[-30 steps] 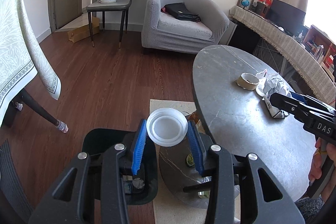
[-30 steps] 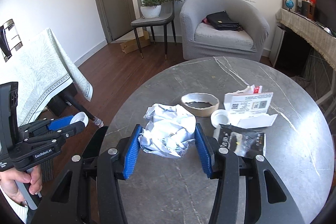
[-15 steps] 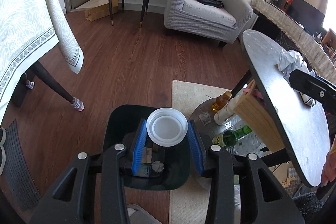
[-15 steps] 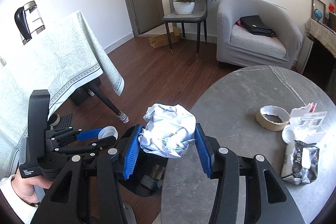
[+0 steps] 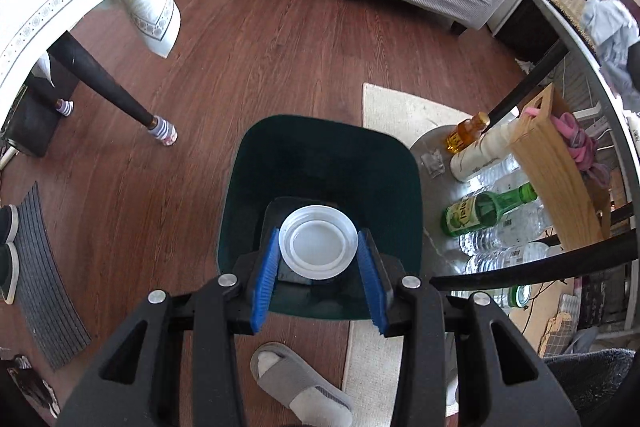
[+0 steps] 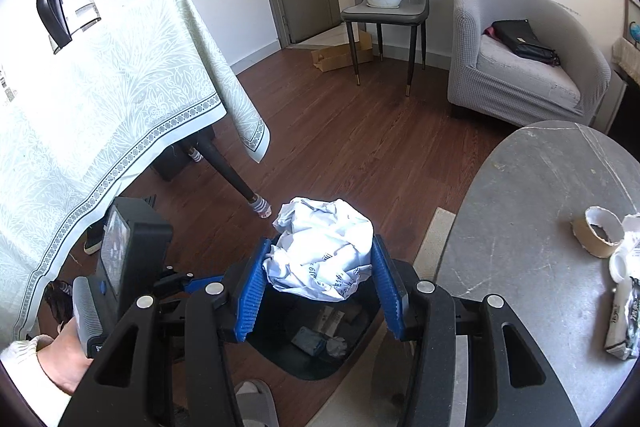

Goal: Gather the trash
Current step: 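Open the left tool to drop the lid while the right tool releases the paper into the bin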

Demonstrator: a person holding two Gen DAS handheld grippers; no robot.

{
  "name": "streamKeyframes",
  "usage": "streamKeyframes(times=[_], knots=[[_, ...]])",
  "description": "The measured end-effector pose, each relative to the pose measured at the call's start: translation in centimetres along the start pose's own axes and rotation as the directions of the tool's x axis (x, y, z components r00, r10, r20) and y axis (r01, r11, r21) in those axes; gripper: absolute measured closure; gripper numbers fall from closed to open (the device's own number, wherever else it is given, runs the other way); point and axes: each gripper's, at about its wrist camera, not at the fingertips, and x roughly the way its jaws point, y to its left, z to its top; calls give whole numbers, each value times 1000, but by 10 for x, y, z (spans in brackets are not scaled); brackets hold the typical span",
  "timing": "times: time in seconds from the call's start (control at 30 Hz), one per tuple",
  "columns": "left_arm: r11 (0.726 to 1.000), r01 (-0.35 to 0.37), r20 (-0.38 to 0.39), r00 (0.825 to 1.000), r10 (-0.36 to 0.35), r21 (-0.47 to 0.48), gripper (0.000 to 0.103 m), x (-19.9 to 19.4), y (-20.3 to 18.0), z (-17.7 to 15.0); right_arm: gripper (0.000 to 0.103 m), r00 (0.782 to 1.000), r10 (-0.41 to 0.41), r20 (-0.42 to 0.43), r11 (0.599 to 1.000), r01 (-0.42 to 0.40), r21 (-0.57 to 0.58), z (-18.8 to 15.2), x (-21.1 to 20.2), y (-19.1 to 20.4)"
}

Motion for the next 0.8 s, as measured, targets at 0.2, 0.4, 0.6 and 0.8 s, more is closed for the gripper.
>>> streamKeyframes(times=[0.2, 0.4, 0.6, 0.8], knots=[[1000, -22, -54, 998, 23, 12, 61, 18, 11, -7, 52, 999, 15, -40, 1000, -15, -1, -2, 22, 11], [999, -30, -74, 997, 32, 31, 58, 29, 14, -12, 52, 997, 14, -70, 1000, -14, 7, -5, 42, 17], [1000, -29, -50, 998, 29, 12, 52, 20, 21, -11, 52, 994, 9, -106, 1000, -8, 14, -10, 59, 17], [999, -15, 26, 1000, 16, -39, 52, -5, 32, -6, 52, 988, 5, -154, 1000, -2, 18, -20, 80, 17]])
